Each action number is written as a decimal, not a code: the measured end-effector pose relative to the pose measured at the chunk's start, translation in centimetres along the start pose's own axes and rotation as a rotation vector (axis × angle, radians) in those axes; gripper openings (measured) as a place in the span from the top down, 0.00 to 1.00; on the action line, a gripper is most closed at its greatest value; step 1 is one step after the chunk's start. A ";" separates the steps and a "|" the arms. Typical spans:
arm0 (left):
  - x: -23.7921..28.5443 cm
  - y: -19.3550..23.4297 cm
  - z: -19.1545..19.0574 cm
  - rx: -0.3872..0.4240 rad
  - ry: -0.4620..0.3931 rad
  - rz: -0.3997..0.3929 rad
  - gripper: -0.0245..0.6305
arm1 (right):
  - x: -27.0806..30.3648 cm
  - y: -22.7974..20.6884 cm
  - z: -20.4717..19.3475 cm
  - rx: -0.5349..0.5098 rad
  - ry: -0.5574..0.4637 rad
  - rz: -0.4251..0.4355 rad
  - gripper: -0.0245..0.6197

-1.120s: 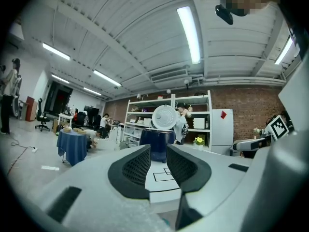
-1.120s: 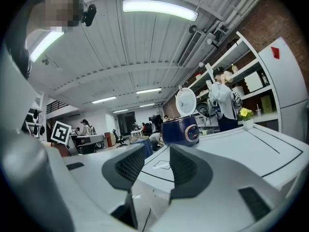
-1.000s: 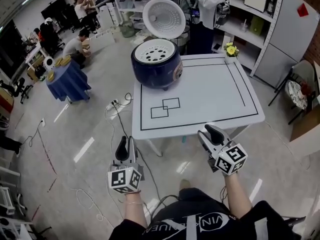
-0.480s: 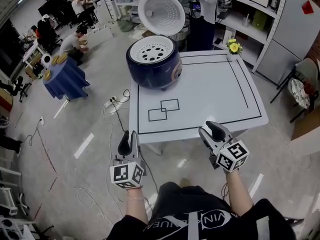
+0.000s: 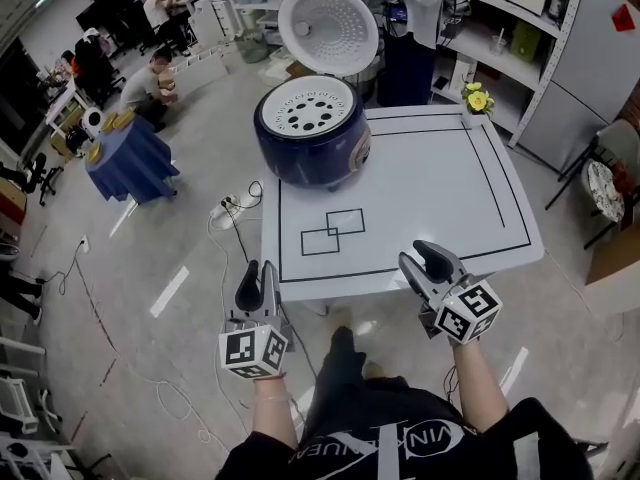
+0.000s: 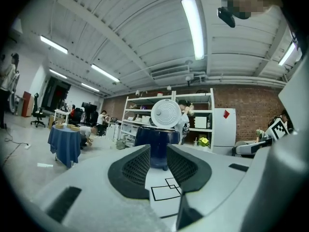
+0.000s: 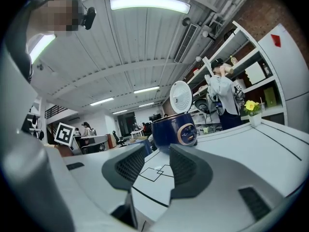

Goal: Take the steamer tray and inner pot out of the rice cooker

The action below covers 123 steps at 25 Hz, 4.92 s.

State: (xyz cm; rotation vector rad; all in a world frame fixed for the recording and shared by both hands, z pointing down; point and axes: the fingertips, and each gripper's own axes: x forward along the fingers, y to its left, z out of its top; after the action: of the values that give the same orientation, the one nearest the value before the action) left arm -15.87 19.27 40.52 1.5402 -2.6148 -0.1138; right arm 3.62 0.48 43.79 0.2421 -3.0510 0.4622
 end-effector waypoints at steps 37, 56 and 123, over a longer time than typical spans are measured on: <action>27.9 8.3 8.0 0.045 -0.014 -0.206 0.81 | 24.8 -9.7 13.1 -0.054 -0.065 -0.120 0.74; 34.7 7.5 7.6 0.180 0.163 -0.213 0.77 | 36.3 -15.6 13.5 -0.509 0.517 -0.257 0.69; 34.4 0.5 14.1 0.077 0.032 -0.331 0.84 | 26.3 -11.2 27.3 -0.583 -0.221 -0.293 0.89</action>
State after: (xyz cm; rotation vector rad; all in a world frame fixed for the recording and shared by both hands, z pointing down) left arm -34.71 -10.45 28.36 1.9716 -2.3426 -0.0143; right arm -21.09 -22.05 22.83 0.7251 -3.1029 -0.4929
